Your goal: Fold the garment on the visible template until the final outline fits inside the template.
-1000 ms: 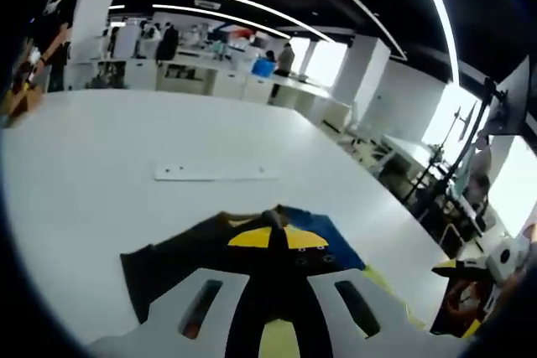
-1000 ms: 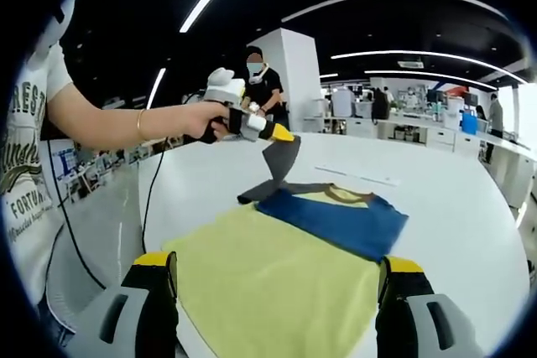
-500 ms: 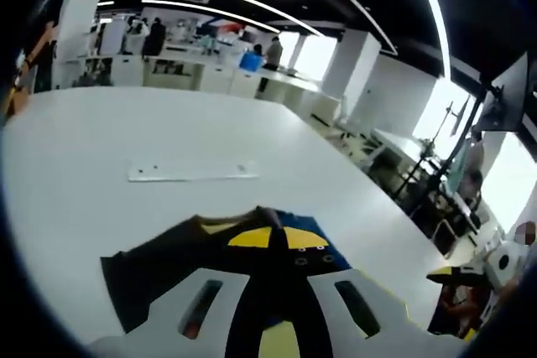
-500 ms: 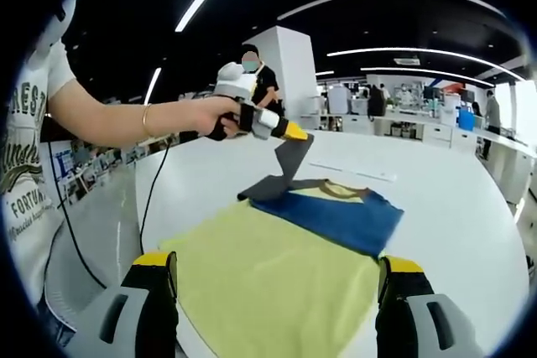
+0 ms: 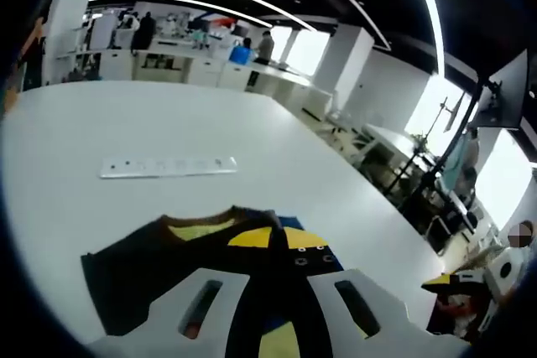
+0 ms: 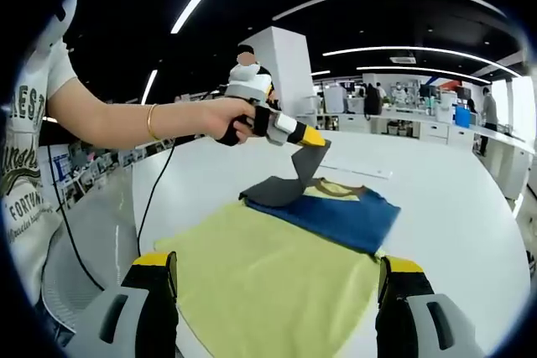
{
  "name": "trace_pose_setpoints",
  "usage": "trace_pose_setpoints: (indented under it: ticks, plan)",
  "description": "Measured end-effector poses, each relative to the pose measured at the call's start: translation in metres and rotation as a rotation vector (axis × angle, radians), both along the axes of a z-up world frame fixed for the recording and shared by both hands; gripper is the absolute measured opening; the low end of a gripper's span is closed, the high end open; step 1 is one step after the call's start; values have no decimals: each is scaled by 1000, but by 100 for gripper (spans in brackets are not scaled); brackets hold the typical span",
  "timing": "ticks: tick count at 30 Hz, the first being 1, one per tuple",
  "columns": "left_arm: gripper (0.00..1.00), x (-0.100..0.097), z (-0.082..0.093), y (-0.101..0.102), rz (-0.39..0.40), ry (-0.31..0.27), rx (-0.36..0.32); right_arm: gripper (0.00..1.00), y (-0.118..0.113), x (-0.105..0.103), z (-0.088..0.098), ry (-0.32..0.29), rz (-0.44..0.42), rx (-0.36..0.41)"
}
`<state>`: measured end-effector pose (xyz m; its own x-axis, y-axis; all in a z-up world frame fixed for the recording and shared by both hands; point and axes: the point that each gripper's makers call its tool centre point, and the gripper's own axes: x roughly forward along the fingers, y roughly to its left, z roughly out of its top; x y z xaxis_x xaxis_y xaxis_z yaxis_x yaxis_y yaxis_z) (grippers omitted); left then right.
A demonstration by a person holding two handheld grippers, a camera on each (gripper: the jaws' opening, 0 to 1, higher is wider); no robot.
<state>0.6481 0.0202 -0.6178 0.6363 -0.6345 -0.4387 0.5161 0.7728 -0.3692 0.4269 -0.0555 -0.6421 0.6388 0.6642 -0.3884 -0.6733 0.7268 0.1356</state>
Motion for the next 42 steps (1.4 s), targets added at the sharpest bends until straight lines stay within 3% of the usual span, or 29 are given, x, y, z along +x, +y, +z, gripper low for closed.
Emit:
trace_pose_setpoints:
  ticks: [10,32,42]
  plan:
    - [0,7,-10,-21,-13,11,2,99,0,-3,-6,21,5,-7]
    - [0,1,-19,-73,-122,1,-21,99,-10,0,-16,41,-25,-6]
    - [0,-1,-36,-85,-138,35,-19,99,-13,5,-19,44,-30,-4]
